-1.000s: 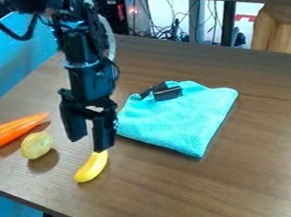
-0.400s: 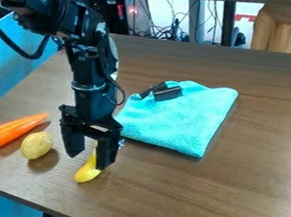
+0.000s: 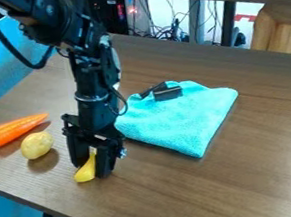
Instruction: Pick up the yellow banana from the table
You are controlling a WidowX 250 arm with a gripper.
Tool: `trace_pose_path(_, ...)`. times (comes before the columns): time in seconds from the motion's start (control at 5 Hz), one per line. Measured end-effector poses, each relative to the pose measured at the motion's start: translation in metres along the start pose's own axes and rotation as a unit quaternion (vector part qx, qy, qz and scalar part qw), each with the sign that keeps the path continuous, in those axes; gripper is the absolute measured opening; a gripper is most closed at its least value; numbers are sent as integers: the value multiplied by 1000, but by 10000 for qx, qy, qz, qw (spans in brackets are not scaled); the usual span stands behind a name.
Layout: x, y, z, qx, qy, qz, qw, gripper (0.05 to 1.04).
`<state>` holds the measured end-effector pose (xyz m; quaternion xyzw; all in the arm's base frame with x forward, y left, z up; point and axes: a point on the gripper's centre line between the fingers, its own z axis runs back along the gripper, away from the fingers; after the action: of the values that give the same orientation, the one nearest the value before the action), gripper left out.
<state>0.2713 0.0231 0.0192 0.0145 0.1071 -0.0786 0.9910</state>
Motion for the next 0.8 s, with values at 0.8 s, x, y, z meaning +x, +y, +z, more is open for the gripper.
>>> trace_pose_path(0.8,7,35,79,-794,-950,169,9922,451)
